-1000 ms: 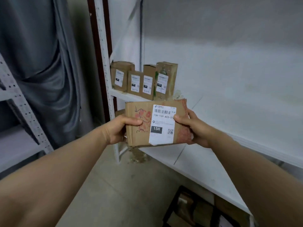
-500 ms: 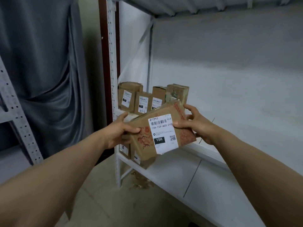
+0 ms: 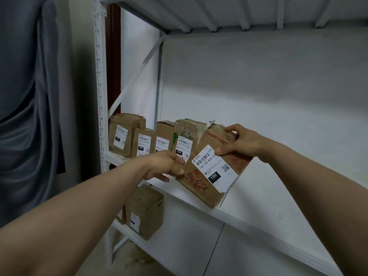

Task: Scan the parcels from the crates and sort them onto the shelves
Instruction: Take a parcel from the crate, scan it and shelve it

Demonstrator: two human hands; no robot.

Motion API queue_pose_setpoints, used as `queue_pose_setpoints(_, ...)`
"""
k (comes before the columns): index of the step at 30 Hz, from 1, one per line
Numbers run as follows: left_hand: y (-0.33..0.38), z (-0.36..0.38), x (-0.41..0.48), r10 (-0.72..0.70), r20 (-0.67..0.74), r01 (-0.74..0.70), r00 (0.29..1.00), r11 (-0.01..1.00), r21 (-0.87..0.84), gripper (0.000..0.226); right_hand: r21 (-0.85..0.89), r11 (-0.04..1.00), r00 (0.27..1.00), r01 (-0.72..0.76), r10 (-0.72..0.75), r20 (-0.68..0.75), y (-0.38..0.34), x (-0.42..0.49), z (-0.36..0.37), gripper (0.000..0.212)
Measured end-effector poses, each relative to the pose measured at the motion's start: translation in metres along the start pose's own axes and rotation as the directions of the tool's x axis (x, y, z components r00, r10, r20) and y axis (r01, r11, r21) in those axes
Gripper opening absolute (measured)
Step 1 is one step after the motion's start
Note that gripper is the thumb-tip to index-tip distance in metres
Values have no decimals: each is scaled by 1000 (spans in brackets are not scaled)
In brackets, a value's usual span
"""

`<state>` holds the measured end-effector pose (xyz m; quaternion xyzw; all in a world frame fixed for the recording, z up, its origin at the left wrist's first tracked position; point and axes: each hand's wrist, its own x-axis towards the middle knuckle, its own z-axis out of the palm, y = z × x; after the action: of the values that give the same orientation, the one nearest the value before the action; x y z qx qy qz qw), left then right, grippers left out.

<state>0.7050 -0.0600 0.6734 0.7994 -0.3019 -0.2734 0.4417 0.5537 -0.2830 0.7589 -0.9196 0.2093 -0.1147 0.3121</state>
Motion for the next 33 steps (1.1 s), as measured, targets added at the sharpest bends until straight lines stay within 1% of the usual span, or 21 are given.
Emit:
queue_pose_setpoints(3,2,8,29,15,37,-17,999,999,47,32,-158,985,998,-62,57,-33,22,22,-5,104)
queue_pose_setpoints(7,3,7,60,42,-13,-41,999,997,65,41,-324,935,990,-143,133,-52,39,49,-1,110)
queue_pose_setpoints(9,5,2,75,84,-41,-80,996,994,77,45,-403,898,984,-177,166,-62,43,62,4,121)
queue_pose_setpoints(11,10,-4,92,155,-65,-147,986,984,104,51,-447,873,981,-195,180,-76,47,77,10,133)
queue_pose_setpoints(13,16,-10,108,231,-82,-218,969,965,147,57,-468,860,979,-205,185,-89,50,93,14,136)
queue_pose_setpoints(14,20,-12,115,276,-93,-253,957,947,199,58,-474,855,977,-211,190,-93,52,100,17,134)
queue_pose_setpoints(17,32,-16,136,414,-122,-354,902,871,342,54,-476,848,972,-233,207,-107,53,121,25,123)
queue_pose_setpoints(20,37,-17,154,486,-100,-414,868,821,394,51,-487,839,970,-243,211,-122,58,140,43,113)
queue_pose_setpoints(24,31,-14,173,482,-8,-441,876,808,391,42,-483,850,978,-209,180,-107,71,156,64,110)
queue_pose_setpoints(28,25,-11,183,450,42,-431,892,819,378,37,-422,889,984,-178,163,-73,80,161,51,118)
queue_pose_setpoints(30,24,-10,187,442,40,-423,896,825,376,34,-428,880,978,-206,194,-71,87,160,43,119)
queue_pose_setpoints(33,25,-6,191,428,46,-413,903,831,373,35,-422,870,963,-257,268,-34,98,161,39,124)
